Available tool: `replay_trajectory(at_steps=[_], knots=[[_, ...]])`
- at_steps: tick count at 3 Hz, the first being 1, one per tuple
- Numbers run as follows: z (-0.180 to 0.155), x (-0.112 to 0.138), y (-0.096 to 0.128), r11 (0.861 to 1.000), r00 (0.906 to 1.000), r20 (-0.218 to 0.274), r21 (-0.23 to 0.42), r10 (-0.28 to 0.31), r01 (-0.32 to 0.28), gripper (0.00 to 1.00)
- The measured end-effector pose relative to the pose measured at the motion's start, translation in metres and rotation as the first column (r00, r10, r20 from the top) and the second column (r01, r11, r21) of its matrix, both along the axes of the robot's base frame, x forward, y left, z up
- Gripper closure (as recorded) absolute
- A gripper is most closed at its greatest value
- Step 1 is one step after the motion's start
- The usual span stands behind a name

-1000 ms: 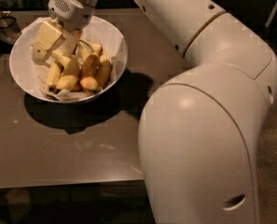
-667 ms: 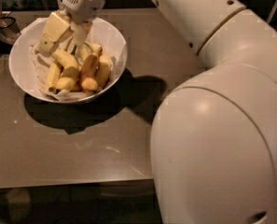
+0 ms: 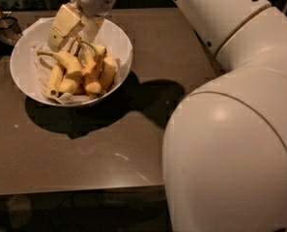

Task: Pick banana from white bowl

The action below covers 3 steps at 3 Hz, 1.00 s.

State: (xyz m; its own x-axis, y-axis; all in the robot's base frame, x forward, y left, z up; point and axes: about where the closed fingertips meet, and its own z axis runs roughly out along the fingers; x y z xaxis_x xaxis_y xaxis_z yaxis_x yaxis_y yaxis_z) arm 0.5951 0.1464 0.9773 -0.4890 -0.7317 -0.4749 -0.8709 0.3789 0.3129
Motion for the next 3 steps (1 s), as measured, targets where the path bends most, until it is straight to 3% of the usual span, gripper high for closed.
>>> replay_trajectory(at_steps=[3], knots=[[-0.034,-0.005,0.051,0.992,0.9954,-0.059,-0.099,0.075,-0.081,0.31]])
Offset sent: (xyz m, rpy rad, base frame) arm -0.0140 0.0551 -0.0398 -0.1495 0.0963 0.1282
